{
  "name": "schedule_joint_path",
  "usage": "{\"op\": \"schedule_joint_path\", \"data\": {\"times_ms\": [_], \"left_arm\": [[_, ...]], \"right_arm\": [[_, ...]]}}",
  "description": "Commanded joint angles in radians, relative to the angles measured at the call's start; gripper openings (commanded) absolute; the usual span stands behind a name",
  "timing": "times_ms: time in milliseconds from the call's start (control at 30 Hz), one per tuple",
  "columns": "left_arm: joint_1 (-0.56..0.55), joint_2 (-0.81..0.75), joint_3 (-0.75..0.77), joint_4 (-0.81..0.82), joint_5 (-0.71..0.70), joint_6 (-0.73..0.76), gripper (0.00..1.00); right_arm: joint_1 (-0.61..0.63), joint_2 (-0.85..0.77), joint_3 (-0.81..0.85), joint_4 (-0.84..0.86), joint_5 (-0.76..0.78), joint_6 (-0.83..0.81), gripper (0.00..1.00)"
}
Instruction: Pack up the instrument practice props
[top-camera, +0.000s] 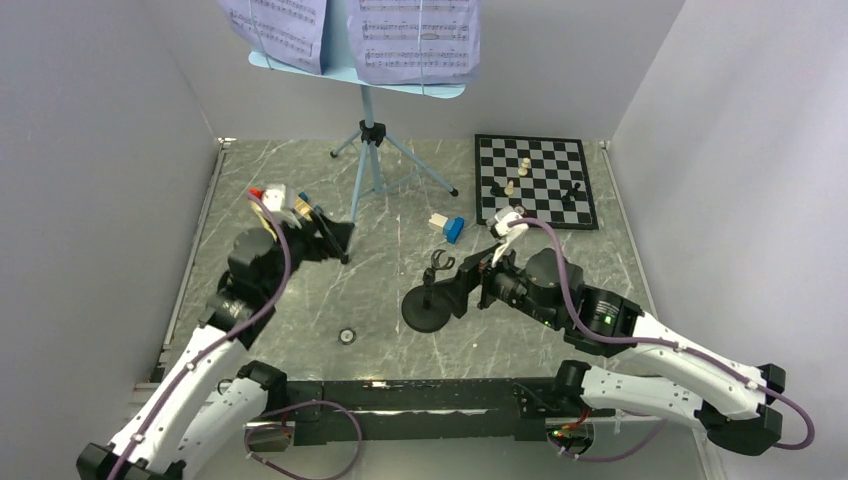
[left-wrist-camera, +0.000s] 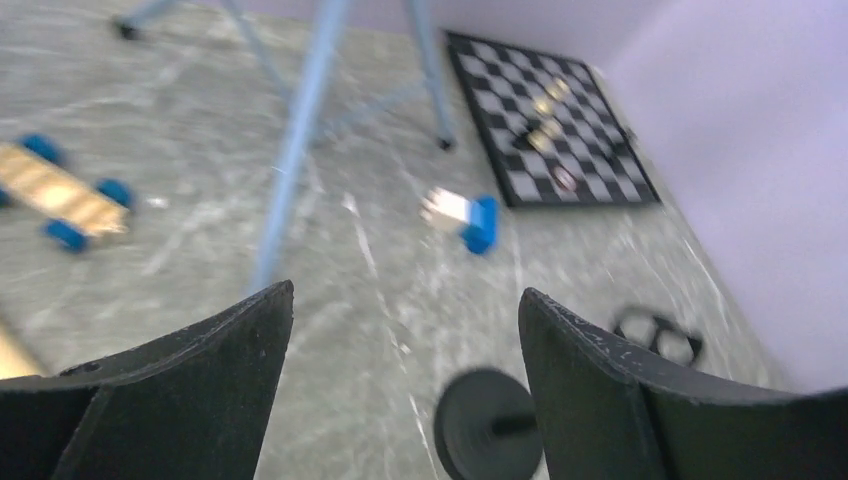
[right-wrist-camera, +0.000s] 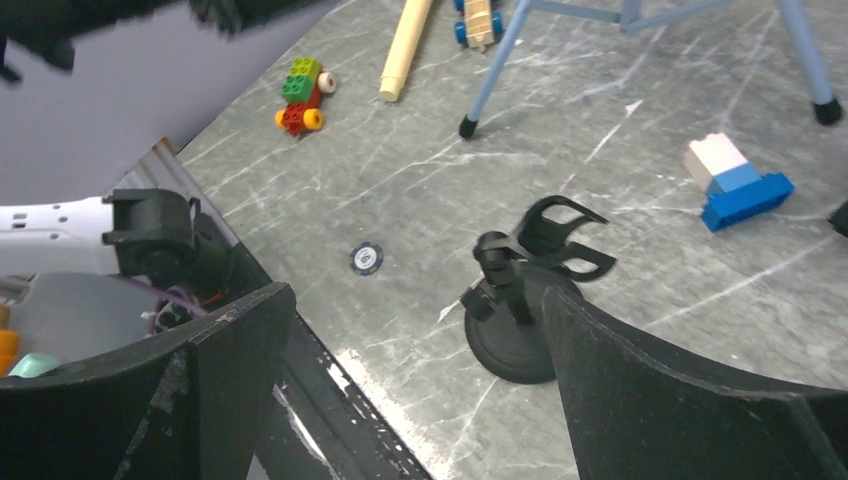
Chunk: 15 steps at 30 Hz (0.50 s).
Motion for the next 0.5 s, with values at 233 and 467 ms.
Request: {"op": "schedule_joint_path", "data": {"times_ms": [233,467], "left_arm": [[-0.528,-0.241,-0.419,0.432,-0.011,0.202,0.99],[-0.747,-0.005,-0.416,0.562,-0.151,0.389,0.99]], "right_arm": [[0.003,-0.248,-0.202,-0.07,0.256,0.125,1.0],[0.003,-0.276,-0.208,-0.1,0.291,0.147,1.0]]}}
